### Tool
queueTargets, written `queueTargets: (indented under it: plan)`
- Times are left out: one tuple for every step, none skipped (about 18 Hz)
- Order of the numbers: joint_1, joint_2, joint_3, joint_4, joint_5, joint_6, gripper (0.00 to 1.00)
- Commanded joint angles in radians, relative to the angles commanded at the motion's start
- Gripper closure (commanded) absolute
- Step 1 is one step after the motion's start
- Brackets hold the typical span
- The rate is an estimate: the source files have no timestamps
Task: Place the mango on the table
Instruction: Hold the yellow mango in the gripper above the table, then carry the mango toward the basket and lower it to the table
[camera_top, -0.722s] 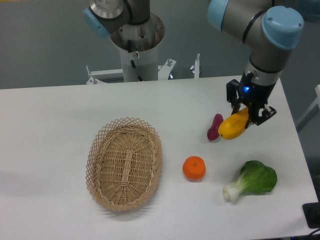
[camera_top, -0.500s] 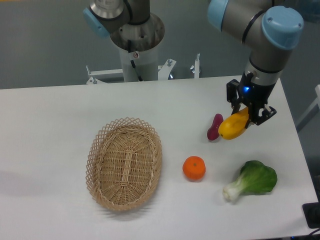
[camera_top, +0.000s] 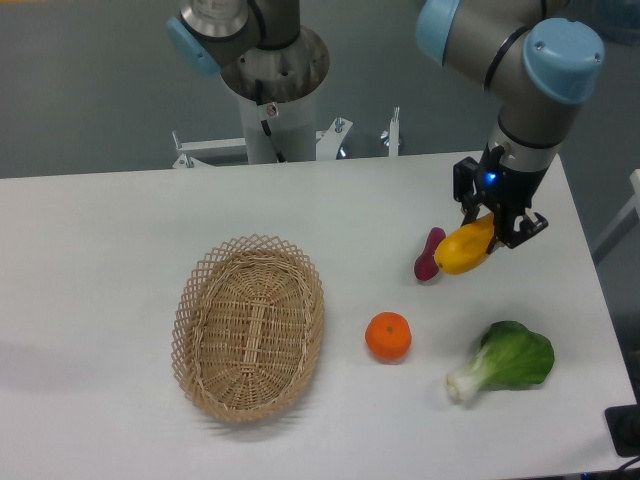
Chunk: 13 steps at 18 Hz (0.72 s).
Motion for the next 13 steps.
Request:
queueTargets:
  plan:
    - [0.003,0.008,-0.018,0.012,0.000,0.020,0.64]
    - [0.005,0.011,-0.046,0.043,0.002,0.031,0.64]
    - [0.009,0.012,-0.071,0.087,0.002,0.035,0.64]
    - [0.011,0.012,-0.100,0.136,0.000,0.035,0.64]
    - [0.009,0.012,-0.132,0.181,0.002,0.034,0.64]
    - [0.008,0.015,-0.162,0.213,0.002,0.031,0.64]
    - [0.003,0.024,-0.190,0.230,0.002,0.020,0.64]
    - [-0.003,0.035,-0.215,0.239,0.002,0.014,0.64]
    - [-0.008,0.046,-0.238,0.242,0.002,0.012,0.64]
    - [-0.008,0.055,-0.273,0.245,0.000,0.012,0.64]
    - [-0.009,0.058,-0.304,0.255,-0.002,0.014,0.64]
    - [-0.021,0.058,-0.333,0.274,0.000,0.012,0.64]
    - [-0.041,0.058,-0.368,0.311,0.002,0.005,0.64]
